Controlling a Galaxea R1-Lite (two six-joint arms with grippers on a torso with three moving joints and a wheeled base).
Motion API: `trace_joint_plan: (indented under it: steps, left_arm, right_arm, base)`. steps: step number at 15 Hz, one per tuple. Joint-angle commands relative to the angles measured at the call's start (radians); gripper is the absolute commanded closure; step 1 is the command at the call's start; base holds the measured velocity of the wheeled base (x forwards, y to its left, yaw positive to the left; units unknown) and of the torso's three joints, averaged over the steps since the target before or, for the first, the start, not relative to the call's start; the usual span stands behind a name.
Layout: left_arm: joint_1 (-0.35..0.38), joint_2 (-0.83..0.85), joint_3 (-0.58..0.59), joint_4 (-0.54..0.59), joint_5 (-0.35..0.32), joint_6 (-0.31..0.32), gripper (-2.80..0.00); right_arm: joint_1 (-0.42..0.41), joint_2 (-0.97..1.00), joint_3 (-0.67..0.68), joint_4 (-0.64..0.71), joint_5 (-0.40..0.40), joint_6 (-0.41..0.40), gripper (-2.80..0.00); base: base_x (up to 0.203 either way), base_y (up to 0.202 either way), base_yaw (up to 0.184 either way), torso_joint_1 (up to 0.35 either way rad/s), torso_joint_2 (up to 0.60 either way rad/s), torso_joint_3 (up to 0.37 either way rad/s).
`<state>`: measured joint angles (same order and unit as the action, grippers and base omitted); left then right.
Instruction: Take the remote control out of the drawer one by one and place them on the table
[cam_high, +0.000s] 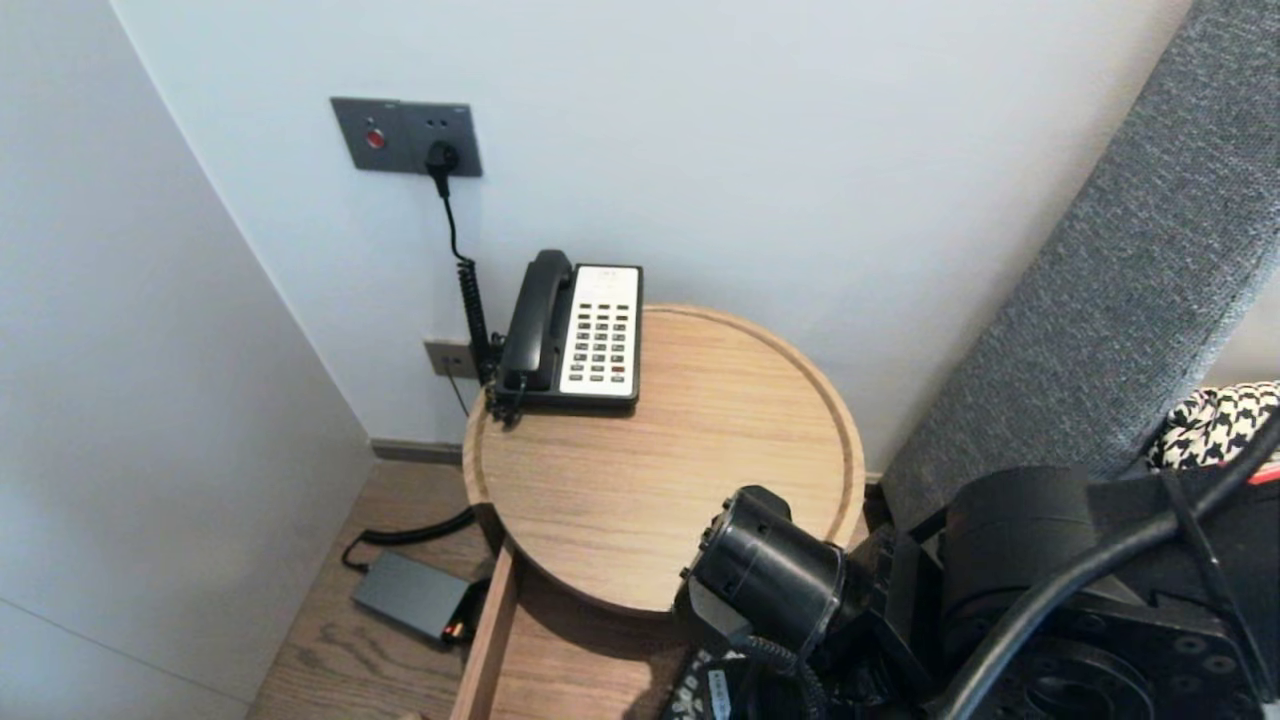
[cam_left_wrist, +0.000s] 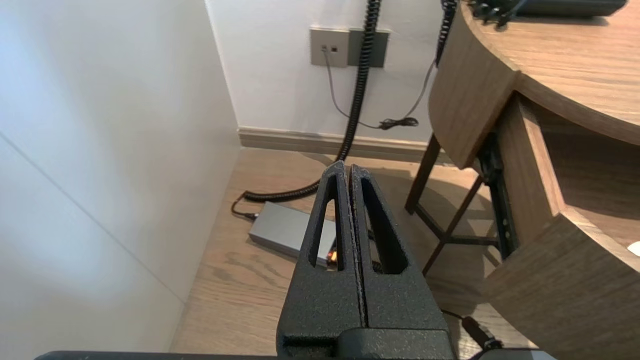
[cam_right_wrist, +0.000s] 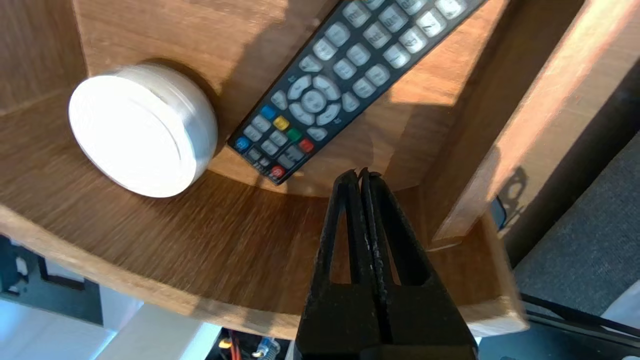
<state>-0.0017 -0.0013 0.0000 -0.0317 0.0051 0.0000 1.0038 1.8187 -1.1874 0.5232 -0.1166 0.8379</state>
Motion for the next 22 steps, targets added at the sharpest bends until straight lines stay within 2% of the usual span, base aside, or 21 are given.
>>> trace_joint_plan:
  steps: [1, 7, 8, 19, 22]
  left_arm:
    - [0.0, 0.0, 0.009, -0.001, 0.001, 0.0, 0.0]
    - [0.0, 0.0, 0.009, -0.001, 0.001, 0.0, 0.0]
    - [0.0, 0.0, 0.009, -0.001, 0.001, 0.0, 0.0]
    - [0.0, 0.0, 0.009, -0.001, 0.001, 0.0, 0.0]
    - [0.0, 0.0, 0.009, -0.001, 0.001, 0.0, 0.0]
  right_arm:
    - [-0.008, -0.012, 0.011, 0.003, 0.003, 0.006, 0.0]
    - [-0.036, -0.038, 0.035, 0.003, 0.009, 0.013, 0.0]
    - [-0.035, -0.05, 0.04, 0.003, 0.009, 0.013, -2.8]
    - [0.005, -0.011, 0.077, 0.001, 0.012, 0.017, -2.8]
    - [0.018, 0.006, 0.078, -0.055, 0.003, 0.015, -2.8]
  base:
    - [0.0, 0.0, 0.0, 0.0, 0.0, 0.0]
    - [0.0, 0.0, 0.0, 0.0, 0.0, 0.0]
    - [0.0, 0.0, 0.0, 0.0, 0.0, 0.0]
    - [0.0, 0.0, 0.0, 0.0, 0.0, 0.0]
    - [0.0, 0.0, 0.0, 0.0, 0.0, 0.0]
